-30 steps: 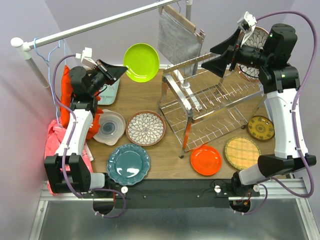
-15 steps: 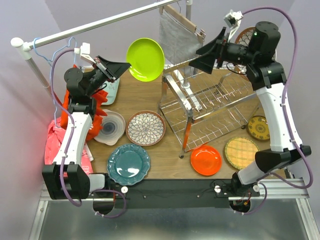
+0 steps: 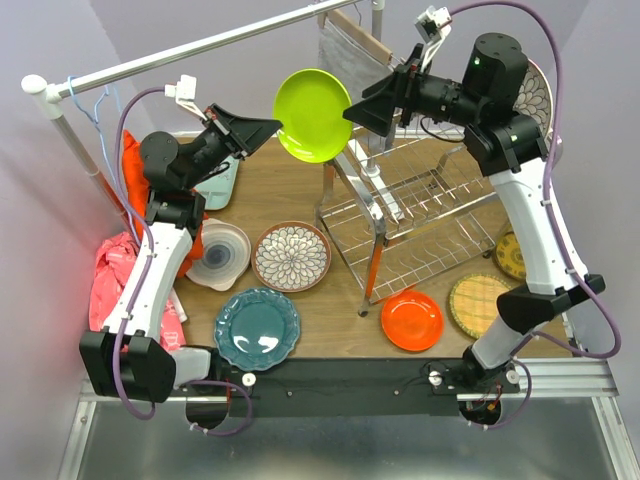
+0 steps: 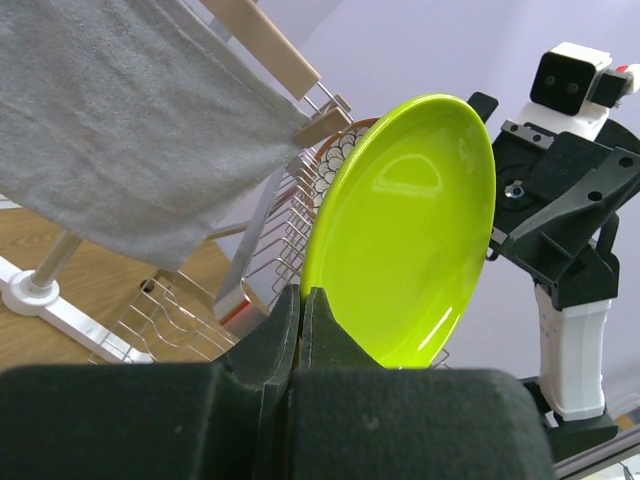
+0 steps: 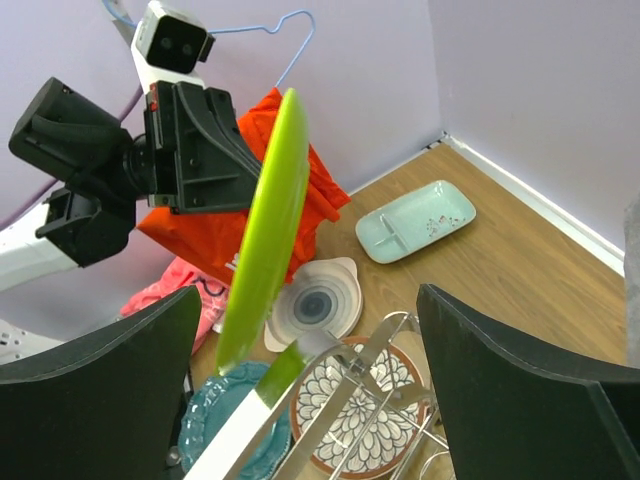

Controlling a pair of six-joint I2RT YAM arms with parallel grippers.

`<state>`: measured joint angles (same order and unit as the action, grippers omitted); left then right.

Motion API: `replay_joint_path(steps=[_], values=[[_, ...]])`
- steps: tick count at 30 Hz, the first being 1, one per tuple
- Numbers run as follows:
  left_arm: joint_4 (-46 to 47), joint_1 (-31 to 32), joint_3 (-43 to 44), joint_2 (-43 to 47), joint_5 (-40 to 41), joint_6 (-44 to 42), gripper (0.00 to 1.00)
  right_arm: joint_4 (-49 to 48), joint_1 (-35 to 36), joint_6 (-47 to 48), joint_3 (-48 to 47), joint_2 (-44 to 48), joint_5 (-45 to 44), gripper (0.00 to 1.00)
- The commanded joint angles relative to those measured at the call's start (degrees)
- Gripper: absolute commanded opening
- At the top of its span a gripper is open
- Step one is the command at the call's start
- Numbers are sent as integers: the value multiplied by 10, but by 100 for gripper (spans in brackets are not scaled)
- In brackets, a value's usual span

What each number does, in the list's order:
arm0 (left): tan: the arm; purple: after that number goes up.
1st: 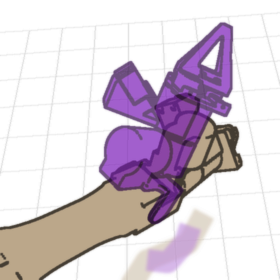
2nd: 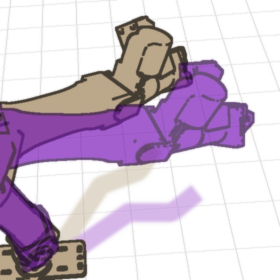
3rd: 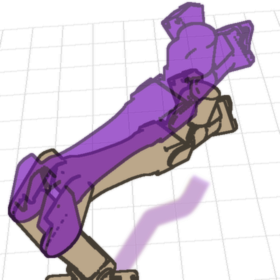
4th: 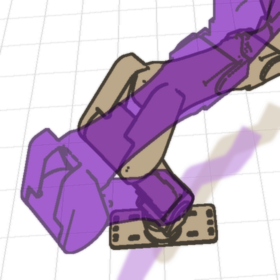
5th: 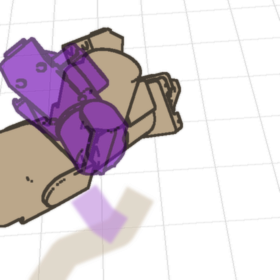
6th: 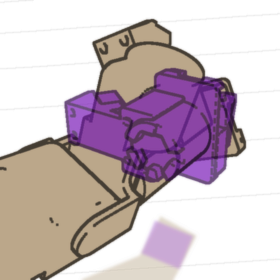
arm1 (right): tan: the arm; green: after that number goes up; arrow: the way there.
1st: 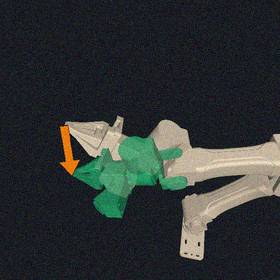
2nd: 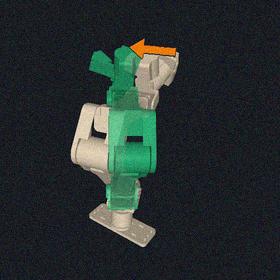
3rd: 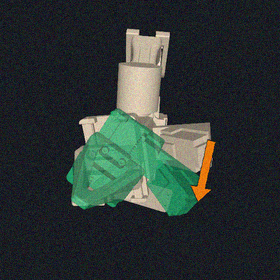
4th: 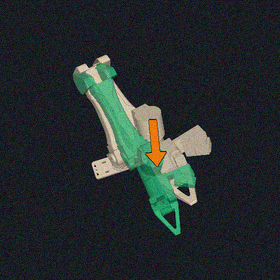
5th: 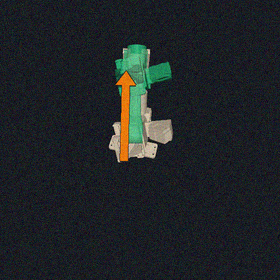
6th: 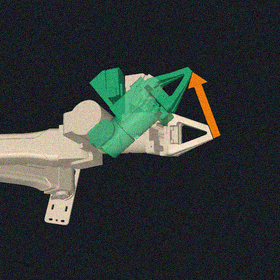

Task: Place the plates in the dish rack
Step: Pass the plate from the left arm to the right, then insert the plate into the dish rack

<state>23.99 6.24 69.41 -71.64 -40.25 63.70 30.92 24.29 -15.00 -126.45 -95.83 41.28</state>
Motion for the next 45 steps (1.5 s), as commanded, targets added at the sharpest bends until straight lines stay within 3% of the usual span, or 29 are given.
replay_joint_path(steps=[1, 5, 8, 14, 15, 18, 22, 26, 27, 30, 33, 39, 45], values=[[6, 5, 12, 16, 32, -2, 0, 22, 19, -4, -15, -4, -47, 96], [2, 9, 16, 17, 37, -4, 0, 27, 33, 1, -8, -3, -79, 94], [-12, 17, 22, 19, 50, -12, 0, 27, 51, 2, -12, -6, -123, 84], [-61, 33, 34, 37, 99, -48, 0, 33, 80, 7, -27, -16, -203, 50], [-64, 34, 34, 40, 110, -50, 0, 34, 80, 6, -27, -16, -218, 36], [-75, 35, 34, 50, 126, -60, 0, 34, 82, 12, -28, -14, -240, 17], [-77, 36, 33, 55, 125, -63, 0, 34, 82, 17, -32, -9, -249, 1], [-22, 36, 8, 64, 101, -58, 3, 26, 81, 27, -47, -5, -240, 1], [-15, 36, 6, 67, 90, -59, 17, 23, 82, 35, -53, -3, -238, 1], [-10, 36, 4, 74, 78, -74, 37, 13, 82, 49, -78, 1, -226, 1], [-11, 33, -4, 90, 81, -97, 48, 8, 82, 67, -89, 12, -219, 1], [-64, 17, -2, 123, 100, -174, 58, 8, 82, 141, -64, 54, -238, 1], [-138, 15, -2, 150, 140, -242, 65, 8, 81, 255, 12, 132, -351, 1]])
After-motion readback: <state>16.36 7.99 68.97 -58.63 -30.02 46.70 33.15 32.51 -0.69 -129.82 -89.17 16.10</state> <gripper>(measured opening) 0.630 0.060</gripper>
